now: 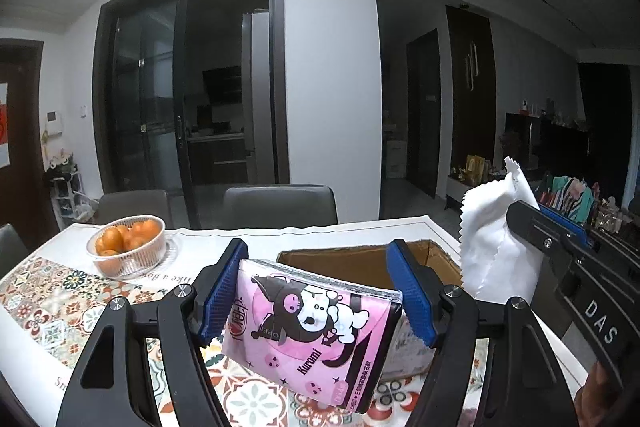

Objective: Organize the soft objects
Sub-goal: 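Lift the tissue pack and white cloth over the cardboard box, then open both tools to drop the tissue pack and cloth into the box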

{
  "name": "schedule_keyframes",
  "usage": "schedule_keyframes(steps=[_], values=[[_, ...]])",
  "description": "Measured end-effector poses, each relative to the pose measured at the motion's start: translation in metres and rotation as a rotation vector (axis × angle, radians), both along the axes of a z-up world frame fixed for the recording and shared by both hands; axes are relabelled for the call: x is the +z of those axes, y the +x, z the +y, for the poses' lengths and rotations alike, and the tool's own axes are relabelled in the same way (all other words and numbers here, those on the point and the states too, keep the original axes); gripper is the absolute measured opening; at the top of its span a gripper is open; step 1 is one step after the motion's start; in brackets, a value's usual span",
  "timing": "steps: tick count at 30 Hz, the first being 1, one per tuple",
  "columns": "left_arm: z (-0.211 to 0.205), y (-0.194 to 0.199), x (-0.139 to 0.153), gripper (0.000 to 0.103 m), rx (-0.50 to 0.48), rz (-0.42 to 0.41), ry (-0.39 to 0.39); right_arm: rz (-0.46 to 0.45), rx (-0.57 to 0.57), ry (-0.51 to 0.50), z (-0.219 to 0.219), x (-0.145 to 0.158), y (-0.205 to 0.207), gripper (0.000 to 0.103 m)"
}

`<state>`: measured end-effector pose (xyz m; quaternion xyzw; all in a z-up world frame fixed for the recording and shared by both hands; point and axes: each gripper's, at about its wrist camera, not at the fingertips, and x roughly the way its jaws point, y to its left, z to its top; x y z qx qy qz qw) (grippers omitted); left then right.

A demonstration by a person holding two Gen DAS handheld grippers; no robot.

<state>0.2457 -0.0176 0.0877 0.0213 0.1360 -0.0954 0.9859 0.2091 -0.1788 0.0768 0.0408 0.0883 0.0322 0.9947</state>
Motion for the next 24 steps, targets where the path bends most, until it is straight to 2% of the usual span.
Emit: schedule_keyframes(steps=[12, 20, 24], values=[[-0.015, 0.055, 0.002, 0.072, -0.019, 0.010, 0.028, 0.004, 0.001, -0.015, -0.012, 0.002, 0.050, 0.010], [-0.024, 0.092, -0.014, 0.072, -0.035, 0.066, 0.045, 0.075, 0.014, 0.004, -0.022, -0.013, 0.089, 0.010], [-0.027, 0.109, -0.026, 0.073, -0.046, 0.120, 0.056, 0.122, 0.018, 0.008, -0.026, -0.023, 0.108, 0.010]])
